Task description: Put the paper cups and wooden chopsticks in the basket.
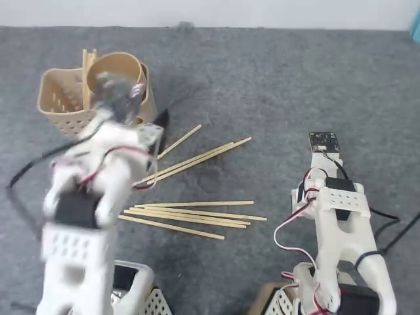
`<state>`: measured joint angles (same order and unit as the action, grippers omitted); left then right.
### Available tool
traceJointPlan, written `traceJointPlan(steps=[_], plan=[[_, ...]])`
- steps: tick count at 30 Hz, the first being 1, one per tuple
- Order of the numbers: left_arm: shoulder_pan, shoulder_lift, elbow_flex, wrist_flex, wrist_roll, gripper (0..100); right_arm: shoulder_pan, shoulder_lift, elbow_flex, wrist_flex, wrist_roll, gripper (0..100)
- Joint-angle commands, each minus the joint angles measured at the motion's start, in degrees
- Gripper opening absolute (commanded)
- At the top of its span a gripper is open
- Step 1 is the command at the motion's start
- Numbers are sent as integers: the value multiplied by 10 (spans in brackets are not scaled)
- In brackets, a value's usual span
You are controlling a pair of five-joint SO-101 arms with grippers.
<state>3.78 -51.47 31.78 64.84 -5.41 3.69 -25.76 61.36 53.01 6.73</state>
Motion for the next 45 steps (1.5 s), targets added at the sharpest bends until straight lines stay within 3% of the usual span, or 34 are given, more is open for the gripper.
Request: traceJointPlan(steps=[1, 5, 10, 28, 34, 40, 45], plan=[[33, 119, -17, 7, -122, 152, 1, -25, -4, -7, 6, 19], [55, 200, -29, -15, -173, 152, 2, -25, -4, -7, 6, 19], [70, 304, -59, -65, -173, 152, 3, -25, -4, -7, 6, 19], [65, 795, -337, -67, -172, 145, 4, -25, -4, -9, 6, 19], [58, 854, -419, -57, -173, 62, 2, -25, -4, -9, 6, 19], [55, 834, -468, 30, -178, 105, 1, -25, -5, -9, 6, 19], [55, 872, -480, 42, -218, 151, 1, -25, -5, -9, 6, 19]])
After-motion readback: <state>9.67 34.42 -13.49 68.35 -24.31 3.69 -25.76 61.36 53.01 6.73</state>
